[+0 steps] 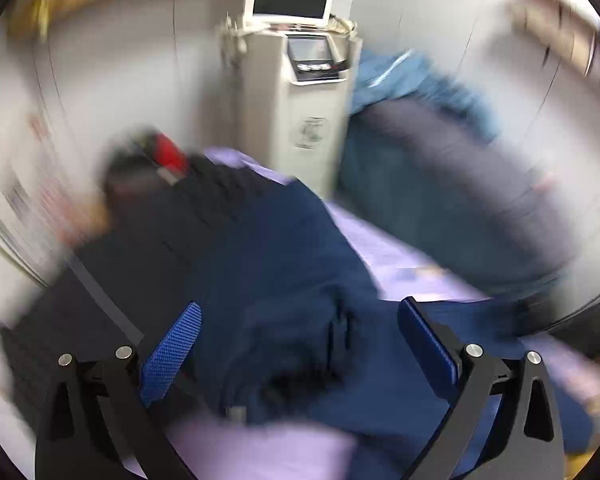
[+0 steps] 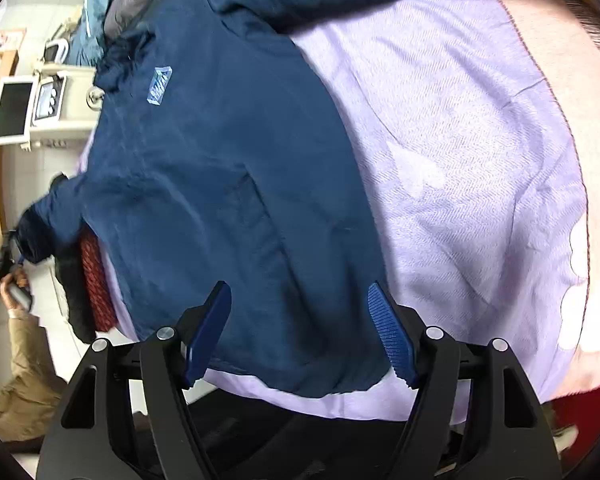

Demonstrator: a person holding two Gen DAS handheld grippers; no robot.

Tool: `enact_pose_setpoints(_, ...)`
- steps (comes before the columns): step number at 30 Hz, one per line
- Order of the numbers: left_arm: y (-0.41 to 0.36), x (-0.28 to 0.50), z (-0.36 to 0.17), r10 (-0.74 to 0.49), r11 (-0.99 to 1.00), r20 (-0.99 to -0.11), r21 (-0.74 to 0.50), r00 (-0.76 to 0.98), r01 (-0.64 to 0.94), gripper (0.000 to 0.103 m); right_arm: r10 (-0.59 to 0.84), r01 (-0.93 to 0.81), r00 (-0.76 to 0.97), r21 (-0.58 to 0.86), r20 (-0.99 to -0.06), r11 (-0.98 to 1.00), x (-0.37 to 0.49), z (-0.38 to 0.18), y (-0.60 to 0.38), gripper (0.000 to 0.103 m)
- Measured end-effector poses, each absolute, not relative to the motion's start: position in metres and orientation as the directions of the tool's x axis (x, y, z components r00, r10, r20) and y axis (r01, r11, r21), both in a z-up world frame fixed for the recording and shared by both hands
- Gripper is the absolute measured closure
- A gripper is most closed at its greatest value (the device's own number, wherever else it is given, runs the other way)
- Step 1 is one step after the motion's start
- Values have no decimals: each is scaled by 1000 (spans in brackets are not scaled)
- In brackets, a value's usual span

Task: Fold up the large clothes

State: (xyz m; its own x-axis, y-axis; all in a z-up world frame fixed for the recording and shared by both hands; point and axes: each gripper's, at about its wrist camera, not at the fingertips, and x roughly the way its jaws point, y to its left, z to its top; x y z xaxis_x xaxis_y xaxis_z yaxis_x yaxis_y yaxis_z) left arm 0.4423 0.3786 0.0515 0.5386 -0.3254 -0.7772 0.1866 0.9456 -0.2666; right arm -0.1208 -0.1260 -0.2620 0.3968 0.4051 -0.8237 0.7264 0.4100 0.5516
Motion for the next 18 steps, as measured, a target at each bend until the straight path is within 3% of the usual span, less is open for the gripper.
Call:
enact_pose_setpoints(1,382,426,45,-395,919,-766,-340,507,202,6,414,721,384,548,-825,423,-120,-269,-125,32)
enact_pose_setpoints(3,377,390,22,-427,902,-797,-346,427,258,6,438,712,370,553,-819,433,-120,-281,-121,32)
enact_pose_setpoints(8,367,279,-90,-354,899,-923,-292,151,327,6,501,676,381,604,-777,422,-129,-304,-102,32)
enact_pose_setpoints(11,369,206,-156,-351,895,-936,-344,-27,283,6,537,645,389,637,-749,422,-135,-309,-92,32)
enact_pose_setpoints(14,360,154,-190,-380,883,-922,-387,-81,264,6,550,620,404,661,-731,423,-139,-309,-90,32)
enact_pose_setpoints(18,323,133,-220,-308,898,-949,-314,-68,308,8,562,628,398,662,-725,409,-142,-319,-97,32)
